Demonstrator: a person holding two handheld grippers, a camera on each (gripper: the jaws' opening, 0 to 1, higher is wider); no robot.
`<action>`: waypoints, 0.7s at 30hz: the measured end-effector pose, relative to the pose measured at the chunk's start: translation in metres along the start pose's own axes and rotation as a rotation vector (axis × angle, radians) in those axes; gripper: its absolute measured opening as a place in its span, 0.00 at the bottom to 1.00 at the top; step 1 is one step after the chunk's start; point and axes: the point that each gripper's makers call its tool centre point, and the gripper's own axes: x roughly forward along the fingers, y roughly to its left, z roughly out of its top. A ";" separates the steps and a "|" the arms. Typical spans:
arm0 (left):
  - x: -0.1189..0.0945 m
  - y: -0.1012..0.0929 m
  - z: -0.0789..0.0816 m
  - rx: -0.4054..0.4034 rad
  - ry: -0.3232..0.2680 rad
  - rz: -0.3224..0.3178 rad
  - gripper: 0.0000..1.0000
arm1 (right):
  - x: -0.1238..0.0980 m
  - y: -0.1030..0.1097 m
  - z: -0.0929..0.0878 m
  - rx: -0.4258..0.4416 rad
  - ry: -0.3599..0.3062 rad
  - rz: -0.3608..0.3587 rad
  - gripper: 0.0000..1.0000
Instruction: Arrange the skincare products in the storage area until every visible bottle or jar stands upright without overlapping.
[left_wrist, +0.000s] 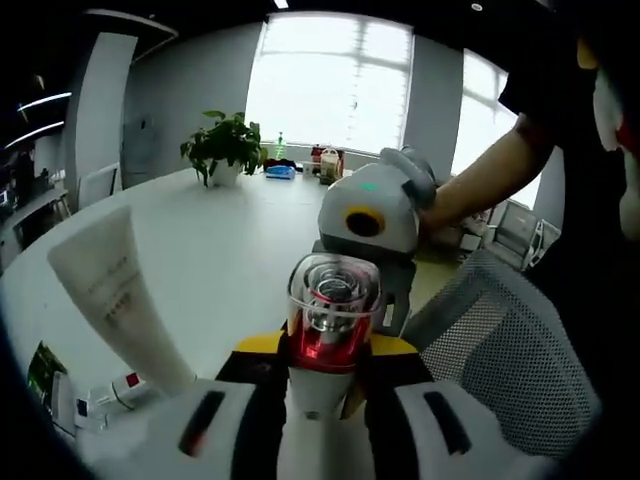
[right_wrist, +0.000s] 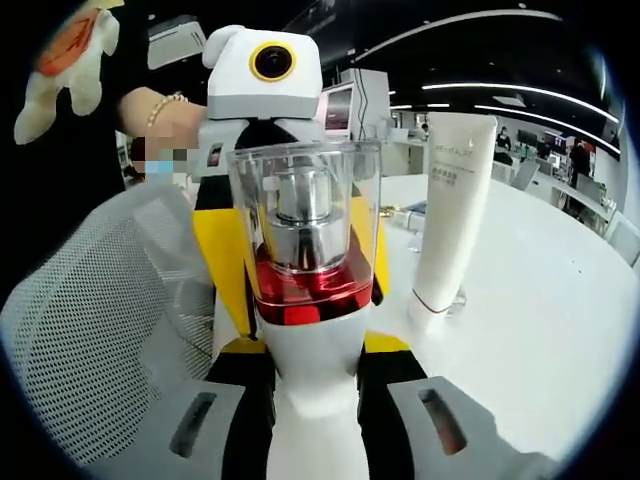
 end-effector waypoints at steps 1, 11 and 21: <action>0.000 0.000 0.000 -0.004 -0.003 0.001 0.24 | 0.000 0.000 0.000 0.001 0.001 0.001 0.30; 0.000 0.000 0.000 -0.012 -0.004 0.013 0.25 | 0.001 -0.002 0.000 -0.007 0.012 0.019 0.30; -0.009 0.013 -0.003 -0.040 -0.016 0.083 0.36 | 0.000 -0.019 -0.002 -0.033 0.035 0.038 0.30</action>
